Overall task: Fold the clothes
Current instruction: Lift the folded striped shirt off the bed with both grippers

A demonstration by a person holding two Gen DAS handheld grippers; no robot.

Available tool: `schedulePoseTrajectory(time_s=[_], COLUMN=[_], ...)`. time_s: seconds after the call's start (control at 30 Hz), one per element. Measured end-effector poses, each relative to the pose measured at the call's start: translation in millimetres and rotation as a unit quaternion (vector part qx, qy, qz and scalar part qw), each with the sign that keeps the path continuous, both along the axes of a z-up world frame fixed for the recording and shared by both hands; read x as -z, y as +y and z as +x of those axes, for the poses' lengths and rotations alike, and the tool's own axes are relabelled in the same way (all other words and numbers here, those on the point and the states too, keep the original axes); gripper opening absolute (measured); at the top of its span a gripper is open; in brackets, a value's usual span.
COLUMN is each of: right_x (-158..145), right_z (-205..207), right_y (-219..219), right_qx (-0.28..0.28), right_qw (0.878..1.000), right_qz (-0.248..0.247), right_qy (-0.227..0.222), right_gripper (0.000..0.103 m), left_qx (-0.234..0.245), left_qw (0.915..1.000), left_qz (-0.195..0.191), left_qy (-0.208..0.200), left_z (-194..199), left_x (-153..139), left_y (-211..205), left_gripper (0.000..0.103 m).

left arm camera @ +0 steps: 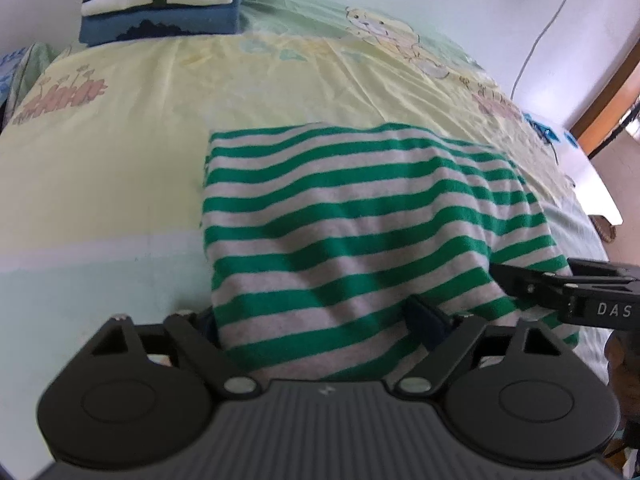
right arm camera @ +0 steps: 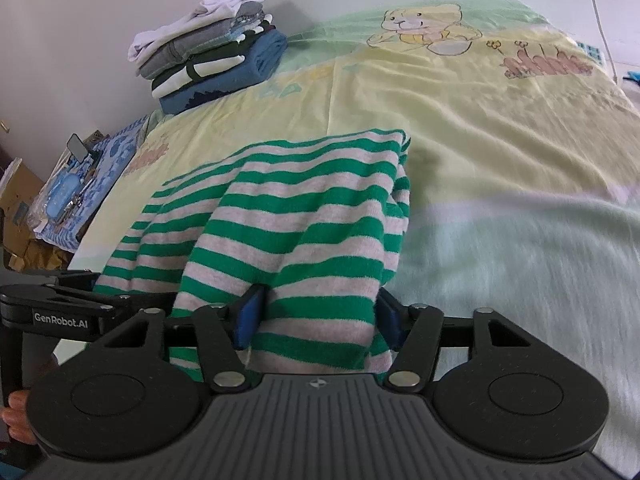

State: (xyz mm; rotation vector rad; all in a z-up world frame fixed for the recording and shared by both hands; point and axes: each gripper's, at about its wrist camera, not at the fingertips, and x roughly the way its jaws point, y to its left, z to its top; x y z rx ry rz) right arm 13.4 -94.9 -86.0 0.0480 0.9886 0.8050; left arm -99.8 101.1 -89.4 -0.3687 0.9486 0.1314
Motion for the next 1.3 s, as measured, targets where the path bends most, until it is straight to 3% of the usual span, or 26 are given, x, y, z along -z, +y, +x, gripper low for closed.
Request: schedulePoseTrajectory(time_s=[0.2,0.4,0.57,0.63,0.7,0.93,1.0,1.07,1.1,1.17,1.23,1.3], right_x=[-1.3,-8.2,-8.6,-7.0,-5.1,-1.8,-1.6,0.0,0.5,0.7,1.0,1.3], right_z=[-2.5,-9.0,-7.8,-5.0,-1.5,7.7,9.5,12.7,14.0,14.9,15.0,14.7], right_y=[-3.4,-5.3,-2.6,-2.9,-4.2,-9.1,-9.3,-10.0,-9.8,-8.2,-7.3,-7.7], right_qx=[0.001,0.004,-0.003,-0.001,0.002,-0.002,-0.008,-0.01,-0.012,-0.018,-0.025,-0.028], right_qw=[1.0,0.999,1.0,1.0,1.0,0.999,0.999,0.999,0.999,0.999,0.999,0.999], right_qz=[0.016,0.033,0.024,0.023,0.018,0.018,0.016,0.02,0.022,0.023,0.025,0.028], right_qy=[0.001,-0.018,-0.019,-0.011,-0.003,0.027,0.032,0.044,0.047,0.044,0.039,0.033], right_gripper=[0.045,0.042,0.043,0.046,0.053,0.06,0.06,0.059,0.058,0.058,0.06,0.06], left_qx=[-0.022,-0.005,0.0,0.003,0.0,0.007,0.011,0.017,0.019,0.02,0.015,0.0], left_qw=[0.9993,0.9997,0.9997,0.9997,0.9998,0.9999,0.9998,0.9995,0.9993,0.999,0.9987,0.997], left_qz=[-0.027,-0.002,-0.008,-0.003,0.01,-0.01,-0.015,-0.027,-0.032,-0.039,-0.048,-0.075], left_qy=[-0.015,-0.026,-0.022,-0.022,-0.017,0.004,0.004,0.0,-0.002,-0.006,-0.012,-0.022], left_z=[-3.4,-3.3,-4.2,-5.7,-7.9,-14.1,-14.8,-14.0,-13.5,-12.5,-11.5,-10.8], left_x=[-3.8,-13.0,-11.7,-10.0,-8.1,-0.8,-0.3,-0.9,-1.2,-1.3,-0.8,1.1], left_y=[11.3,4.1,10.4,11.6,12.2,21.1,20.4,17.6,16.1,13.9,13.5,20.7], left_gripper=[0.056,0.036,0.039,0.045,0.068,0.085,0.086,0.08,0.07,0.065,0.053,0.047])
